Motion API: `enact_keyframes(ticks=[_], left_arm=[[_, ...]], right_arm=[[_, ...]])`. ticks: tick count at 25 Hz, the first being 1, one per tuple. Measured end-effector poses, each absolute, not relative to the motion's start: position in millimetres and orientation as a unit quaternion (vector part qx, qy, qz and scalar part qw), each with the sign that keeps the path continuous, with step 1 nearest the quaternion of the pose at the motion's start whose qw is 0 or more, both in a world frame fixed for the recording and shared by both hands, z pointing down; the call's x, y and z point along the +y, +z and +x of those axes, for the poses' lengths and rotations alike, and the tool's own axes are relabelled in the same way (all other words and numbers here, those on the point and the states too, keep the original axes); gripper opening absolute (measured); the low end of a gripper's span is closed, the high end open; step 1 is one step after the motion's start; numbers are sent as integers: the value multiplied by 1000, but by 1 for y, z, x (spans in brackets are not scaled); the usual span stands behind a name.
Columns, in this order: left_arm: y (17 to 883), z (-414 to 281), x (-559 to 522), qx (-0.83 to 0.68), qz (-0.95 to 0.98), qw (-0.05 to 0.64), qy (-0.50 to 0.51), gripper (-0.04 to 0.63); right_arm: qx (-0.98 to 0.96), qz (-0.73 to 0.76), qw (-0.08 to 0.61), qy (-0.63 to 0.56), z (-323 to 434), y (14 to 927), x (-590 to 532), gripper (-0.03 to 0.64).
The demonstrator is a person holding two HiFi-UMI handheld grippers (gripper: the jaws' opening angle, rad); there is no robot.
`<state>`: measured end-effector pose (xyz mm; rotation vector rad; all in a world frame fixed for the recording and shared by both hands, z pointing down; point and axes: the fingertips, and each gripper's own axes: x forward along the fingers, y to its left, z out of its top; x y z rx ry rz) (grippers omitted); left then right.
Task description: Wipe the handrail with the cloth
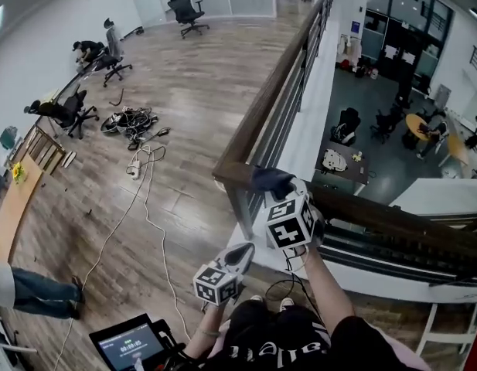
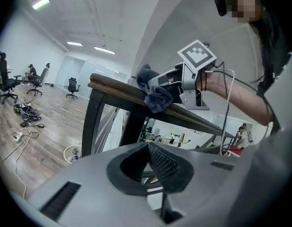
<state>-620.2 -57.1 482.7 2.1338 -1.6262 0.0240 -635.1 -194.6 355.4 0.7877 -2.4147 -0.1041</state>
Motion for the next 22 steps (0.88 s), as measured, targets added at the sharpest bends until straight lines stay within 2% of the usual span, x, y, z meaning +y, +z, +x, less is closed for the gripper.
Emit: enact_keyframes(ticks=[10,22], left_arm=[[493,-617,-60,-520,821,232,22,2],[499,-574,-68,-438,865,243,30,2]], right_arm=[[-877,388,284,-19,-584,358,-205,109],[-844,469,258,36,-493,370,-216,109]])
